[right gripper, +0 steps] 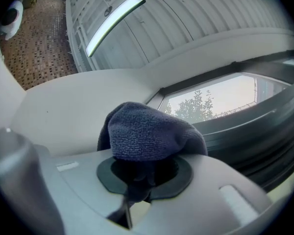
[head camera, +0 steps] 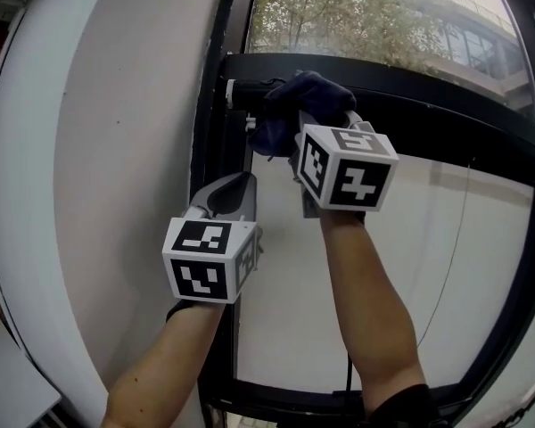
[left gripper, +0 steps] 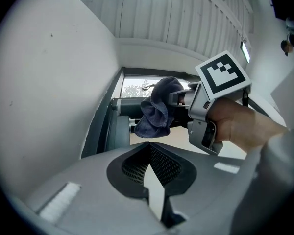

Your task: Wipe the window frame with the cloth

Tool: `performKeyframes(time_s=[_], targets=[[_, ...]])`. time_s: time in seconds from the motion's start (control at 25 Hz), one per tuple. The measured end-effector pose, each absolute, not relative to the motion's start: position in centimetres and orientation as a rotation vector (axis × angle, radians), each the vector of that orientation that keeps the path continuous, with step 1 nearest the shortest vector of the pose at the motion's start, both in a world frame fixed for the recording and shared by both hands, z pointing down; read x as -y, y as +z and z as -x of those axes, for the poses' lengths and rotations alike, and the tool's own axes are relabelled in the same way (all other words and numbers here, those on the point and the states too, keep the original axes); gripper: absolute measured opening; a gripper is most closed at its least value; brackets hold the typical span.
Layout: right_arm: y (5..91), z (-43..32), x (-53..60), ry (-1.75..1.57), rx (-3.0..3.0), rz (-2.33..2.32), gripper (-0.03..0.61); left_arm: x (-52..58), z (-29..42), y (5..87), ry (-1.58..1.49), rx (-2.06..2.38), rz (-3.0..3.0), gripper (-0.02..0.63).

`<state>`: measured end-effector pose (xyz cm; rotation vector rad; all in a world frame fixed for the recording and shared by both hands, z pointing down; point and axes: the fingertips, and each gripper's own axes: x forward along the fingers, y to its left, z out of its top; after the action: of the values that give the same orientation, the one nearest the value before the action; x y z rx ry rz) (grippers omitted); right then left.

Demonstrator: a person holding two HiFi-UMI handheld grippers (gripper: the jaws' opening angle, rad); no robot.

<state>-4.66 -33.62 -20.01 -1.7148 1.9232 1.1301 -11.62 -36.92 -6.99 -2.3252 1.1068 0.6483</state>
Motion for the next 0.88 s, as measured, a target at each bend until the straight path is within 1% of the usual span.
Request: performKeyframes(time_s=[0.24, 0.6, 0.88], targets=[[-19.6, 2.3, 32.6, 1.109, -1.907, 1.732, 0.051, 36.0, 9.0, -6.0, 0.624, -1.017, 2.38, -0.006], [-19.7, -0.9, 30.7, 1.136, -1.891, 1.72, 0.051, 34.8, 4.9, -6.7, 0.618, -0.993, 2.388, -0.006], [-20.1, -4.2, 28.5, 1.175, -1.873, 1.724, 0.051, 34.0, 1.9, -7.0, 0.688, -1.009, 2.404, -0.006]])
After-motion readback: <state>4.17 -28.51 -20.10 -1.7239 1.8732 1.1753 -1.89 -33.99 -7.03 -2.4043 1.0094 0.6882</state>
